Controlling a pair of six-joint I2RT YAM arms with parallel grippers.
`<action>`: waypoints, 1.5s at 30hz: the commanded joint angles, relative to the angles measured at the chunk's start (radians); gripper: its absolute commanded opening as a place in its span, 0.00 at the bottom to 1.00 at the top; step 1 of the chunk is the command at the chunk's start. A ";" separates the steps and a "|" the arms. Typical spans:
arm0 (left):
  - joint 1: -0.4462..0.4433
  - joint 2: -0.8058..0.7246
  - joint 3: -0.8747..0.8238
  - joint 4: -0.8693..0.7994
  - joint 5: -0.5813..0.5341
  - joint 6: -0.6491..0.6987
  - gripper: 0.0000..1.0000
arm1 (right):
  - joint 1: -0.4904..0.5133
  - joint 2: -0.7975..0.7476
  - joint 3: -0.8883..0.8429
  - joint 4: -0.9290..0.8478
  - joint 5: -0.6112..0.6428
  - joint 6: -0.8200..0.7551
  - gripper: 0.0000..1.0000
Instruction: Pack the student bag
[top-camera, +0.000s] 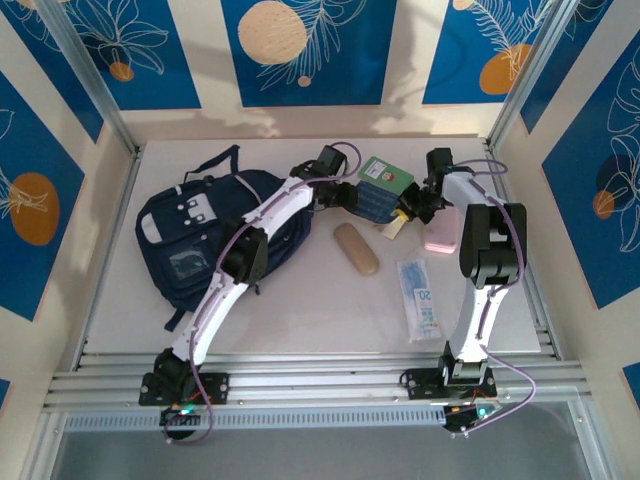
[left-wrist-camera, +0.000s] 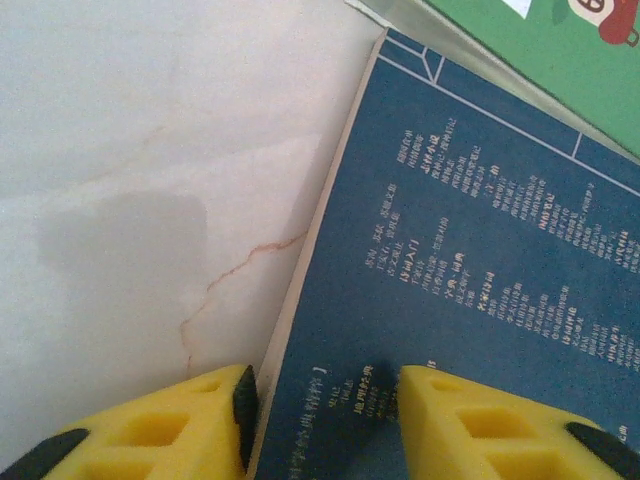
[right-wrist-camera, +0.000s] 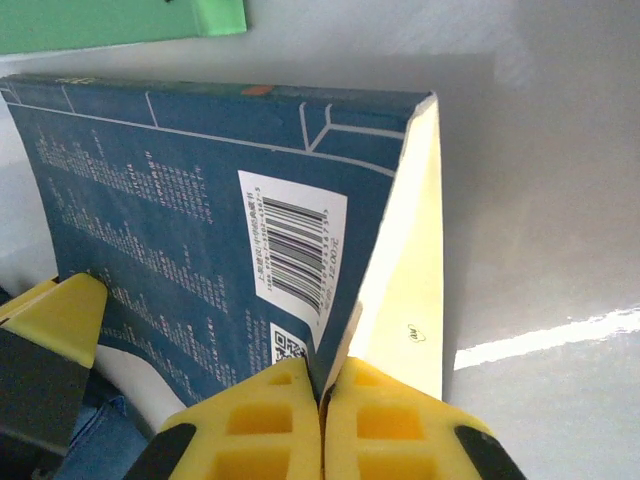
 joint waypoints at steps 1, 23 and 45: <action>-0.023 -0.077 -0.034 -0.078 0.075 -0.002 0.49 | 0.023 -0.057 -0.034 0.040 -0.120 -0.011 0.00; 0.109 -0.709 -0.311 -0.213 0.087 0.465 0.69 | 0.239 -0.449 0.017 0.064 -0.075 -0.615 0.00; 0.121 -1.084 -0.844 -0.077 0.678 1.016 0.53 | 0.314 -0.823 -0.281 0.213 -0.290 -1.155 0.00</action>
